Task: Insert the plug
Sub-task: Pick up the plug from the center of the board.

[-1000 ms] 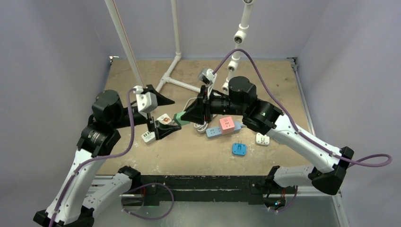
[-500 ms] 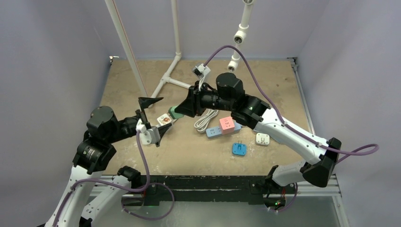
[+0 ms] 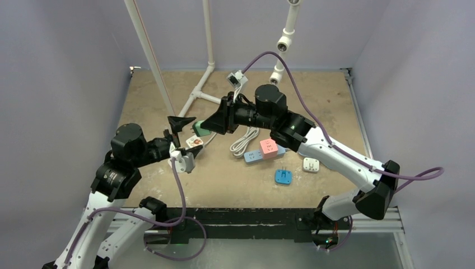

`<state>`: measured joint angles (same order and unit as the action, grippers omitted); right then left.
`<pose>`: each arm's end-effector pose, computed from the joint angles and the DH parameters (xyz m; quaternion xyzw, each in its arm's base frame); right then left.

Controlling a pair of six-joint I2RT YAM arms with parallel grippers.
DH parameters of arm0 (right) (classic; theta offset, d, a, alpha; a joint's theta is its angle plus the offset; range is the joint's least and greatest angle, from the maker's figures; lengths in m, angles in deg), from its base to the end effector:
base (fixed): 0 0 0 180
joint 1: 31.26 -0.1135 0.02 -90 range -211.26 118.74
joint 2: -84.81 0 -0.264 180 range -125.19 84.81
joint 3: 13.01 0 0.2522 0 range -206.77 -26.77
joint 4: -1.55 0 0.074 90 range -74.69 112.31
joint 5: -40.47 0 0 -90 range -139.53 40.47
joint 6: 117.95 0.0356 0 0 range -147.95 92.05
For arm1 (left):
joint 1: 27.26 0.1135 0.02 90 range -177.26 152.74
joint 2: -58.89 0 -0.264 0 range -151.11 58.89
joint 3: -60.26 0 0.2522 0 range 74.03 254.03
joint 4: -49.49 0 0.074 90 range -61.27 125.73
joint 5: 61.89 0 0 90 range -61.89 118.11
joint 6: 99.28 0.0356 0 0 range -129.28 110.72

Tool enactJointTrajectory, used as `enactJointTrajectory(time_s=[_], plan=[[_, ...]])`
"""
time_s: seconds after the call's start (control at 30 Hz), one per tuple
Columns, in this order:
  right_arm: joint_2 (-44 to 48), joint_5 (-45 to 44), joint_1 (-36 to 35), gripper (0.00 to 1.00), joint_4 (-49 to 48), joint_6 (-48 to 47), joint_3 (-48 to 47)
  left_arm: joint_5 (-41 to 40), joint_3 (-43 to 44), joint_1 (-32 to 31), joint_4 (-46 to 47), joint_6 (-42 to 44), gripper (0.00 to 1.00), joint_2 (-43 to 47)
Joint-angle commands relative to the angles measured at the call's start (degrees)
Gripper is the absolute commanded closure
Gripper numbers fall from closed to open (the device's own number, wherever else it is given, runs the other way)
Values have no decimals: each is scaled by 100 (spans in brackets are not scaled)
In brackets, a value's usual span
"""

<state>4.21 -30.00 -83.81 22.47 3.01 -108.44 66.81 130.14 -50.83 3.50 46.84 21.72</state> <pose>0.1898 0.2673 0.4271 -0.2487 0.6987 0.5329 0.4075 0.1019 -0.0687 0.3859 0.6319 0.4363 -0.0853 0.6349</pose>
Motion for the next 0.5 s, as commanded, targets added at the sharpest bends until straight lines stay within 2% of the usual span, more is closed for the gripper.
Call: enactJointTrajectory(time_s=[0.0,0.17,0.27,0.3,0.37,0.43,0.47], plan=[[-111,238,-39,100,-478,212,-129,-156,-49,24,368,106,14,-80],[-167,211,-97,100,-499,222,-109,-133,94,28,478,-214,41,-238],[-167,192,-104,100,-538,247,-92,-39,148,28,360,-245,75,-260],[-167,196,-103,100,-544,259,-88,-53,126,28,332,-237,84,-256],[-169,208,-105,99,-549,267,-87,-117,118,28,283,-208,93,-254],[-175,218,-101,67,-511,287,-83,-162,110,28,261,-238,94,-269],[-176,218,-105,56,-506,295,-66,-180,112,28,265,-272,95,-275]])
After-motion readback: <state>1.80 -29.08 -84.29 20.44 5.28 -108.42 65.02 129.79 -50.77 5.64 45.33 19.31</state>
